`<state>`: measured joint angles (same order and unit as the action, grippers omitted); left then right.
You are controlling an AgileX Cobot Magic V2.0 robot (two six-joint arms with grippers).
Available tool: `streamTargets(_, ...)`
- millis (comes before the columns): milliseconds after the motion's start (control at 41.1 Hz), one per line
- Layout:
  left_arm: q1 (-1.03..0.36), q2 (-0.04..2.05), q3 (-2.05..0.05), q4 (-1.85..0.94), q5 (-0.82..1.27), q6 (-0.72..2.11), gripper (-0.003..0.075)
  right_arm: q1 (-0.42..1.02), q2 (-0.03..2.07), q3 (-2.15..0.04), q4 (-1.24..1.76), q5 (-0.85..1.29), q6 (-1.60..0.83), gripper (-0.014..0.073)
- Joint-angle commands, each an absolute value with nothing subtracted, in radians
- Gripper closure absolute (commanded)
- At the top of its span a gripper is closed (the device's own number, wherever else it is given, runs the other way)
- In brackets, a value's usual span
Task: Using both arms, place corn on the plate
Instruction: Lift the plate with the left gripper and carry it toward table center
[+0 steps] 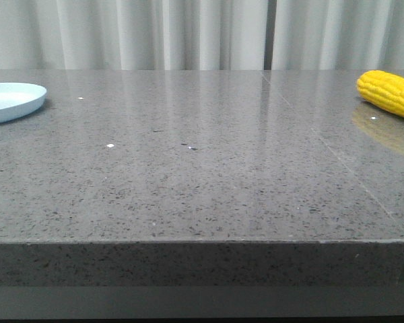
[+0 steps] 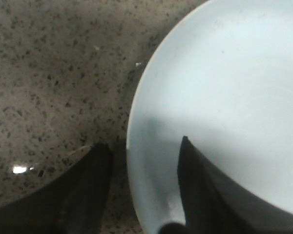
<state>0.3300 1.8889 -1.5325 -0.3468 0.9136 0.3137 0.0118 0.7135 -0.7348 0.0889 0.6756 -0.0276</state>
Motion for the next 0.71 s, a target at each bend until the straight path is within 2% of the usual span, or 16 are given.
streamTargets(0,0.326,1.839,-1.566,-0.348,0.907,0.316,0.0534,0.004,0.718,-0.769,0.095,0.603,-0.039,-0.0031)
streamTargets(219,0.326,1.839,-1.566,-0.331,0.908,0.316,0.0742,0.004,0.718,-0.769,0.095,0.603,-0.039,-0.0031)
streamTargets(681,0.308,1.748,-1.612,-0.388,0.968,0.316,0.0741,0.004,0.718,-0.769,0.095,0.603,-0.039,-0.0031)
